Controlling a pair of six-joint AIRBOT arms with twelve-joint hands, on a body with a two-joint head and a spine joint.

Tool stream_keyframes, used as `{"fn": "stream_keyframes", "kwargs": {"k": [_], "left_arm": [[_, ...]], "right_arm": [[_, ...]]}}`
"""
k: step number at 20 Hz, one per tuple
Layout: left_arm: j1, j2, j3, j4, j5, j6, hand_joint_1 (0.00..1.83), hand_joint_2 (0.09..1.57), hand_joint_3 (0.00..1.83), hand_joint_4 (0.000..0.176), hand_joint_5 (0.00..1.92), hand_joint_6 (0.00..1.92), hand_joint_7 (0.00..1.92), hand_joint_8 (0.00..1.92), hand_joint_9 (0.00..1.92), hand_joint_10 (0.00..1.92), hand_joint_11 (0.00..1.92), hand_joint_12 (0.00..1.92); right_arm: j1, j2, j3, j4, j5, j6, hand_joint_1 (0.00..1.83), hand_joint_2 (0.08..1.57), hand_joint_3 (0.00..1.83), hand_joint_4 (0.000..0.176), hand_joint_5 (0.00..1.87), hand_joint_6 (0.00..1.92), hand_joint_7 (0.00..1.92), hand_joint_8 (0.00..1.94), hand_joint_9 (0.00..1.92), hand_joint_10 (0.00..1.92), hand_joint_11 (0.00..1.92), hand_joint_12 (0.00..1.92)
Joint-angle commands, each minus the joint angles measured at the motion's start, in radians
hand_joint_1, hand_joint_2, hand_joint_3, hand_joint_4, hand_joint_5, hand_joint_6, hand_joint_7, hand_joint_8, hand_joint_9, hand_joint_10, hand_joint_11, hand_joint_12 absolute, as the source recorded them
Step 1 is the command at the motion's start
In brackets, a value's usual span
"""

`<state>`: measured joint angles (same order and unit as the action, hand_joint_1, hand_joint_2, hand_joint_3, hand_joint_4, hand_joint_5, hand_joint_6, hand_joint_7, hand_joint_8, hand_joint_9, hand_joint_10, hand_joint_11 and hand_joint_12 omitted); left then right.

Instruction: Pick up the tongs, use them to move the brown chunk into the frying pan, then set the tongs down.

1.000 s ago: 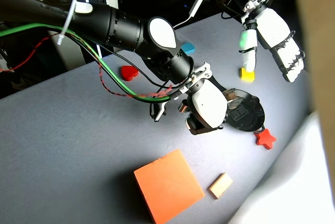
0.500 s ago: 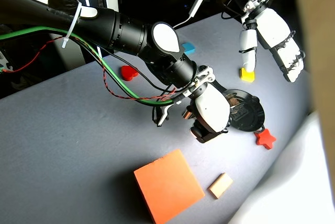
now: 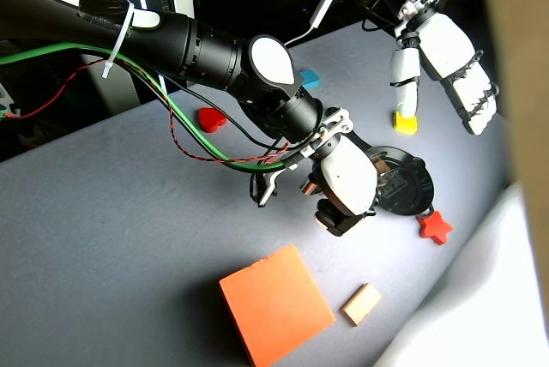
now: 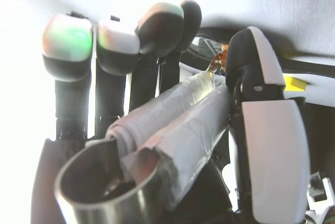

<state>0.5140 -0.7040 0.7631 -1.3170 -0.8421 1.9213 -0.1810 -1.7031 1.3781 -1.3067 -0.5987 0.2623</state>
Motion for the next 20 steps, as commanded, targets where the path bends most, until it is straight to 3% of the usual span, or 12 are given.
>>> {"fn": "stream_keyframes", "kwargs": {"k": [1, 5, 14, 20], "left_arm": [[-0.01, 0.009, 0.001, 0.059, -0.074, 0.005, 0.0, 1.23, 0.0, 0.0, 0.07, 0.0, 0.11, 0.0, 0.08, 0.0, 0.0, 0.17], [-0.01, 0.009, 0.001, 0.059, -0.074, 0.005, 0.0, 1.24, 0.0, 0.0, 0.08, 0.0, 0.12, 0.0, 0.1, 0.0, 0.0, 0.18], [-0.011, 0.009, 0.0, 0.059, -0.074, 0.007, 0.0, 1.24, 0.0, 0.0, 0.09, 0.0, 0.11, 0.0, 0.09, 0.0, 0.0, 0.2], [-0.011, 0.009, -0.001, 0.059, -0.074, 0.01, 0.0, 1.24, 0.0, 0.0, 0.09, 0.01, 0.13, 0.01, 0.1, 0.0, 0.0, 0.19]], "right_arm": [[0.021, 0.007, -0.002, -0.063, 0.013, 0.002, 0.55, 1.4, 0.0, 0.0, 0.94, 1.01, 1.21, 1.29, 1.2, 1.81, 1.15, 1.92], [0.027, 0.012, -0.003, -0.067, 0.015, 0.006, 0.55, 1.37, 0.0, 0.0, 0.92, 0.85, 1.13, 1.24, 1.1, 1.73, 1.01, 1.92], [0.001, 0.024, -0.038, -0.152, 0.013, 0.036, 0.6, 1.31, 0.0, 0.0, 0.9, 0.77, 1.1, 0.71, 0.95, 1.35, 0.69, 1.84], [0.002, 0.025, -0.041, -0.152, 0.011, 0.035, 0.57, 1.31, 0.0, 0.0, 0.83, 0.75, 1.04, 0.67, 0.84, 1.31, 0.61, 1.87]]}}
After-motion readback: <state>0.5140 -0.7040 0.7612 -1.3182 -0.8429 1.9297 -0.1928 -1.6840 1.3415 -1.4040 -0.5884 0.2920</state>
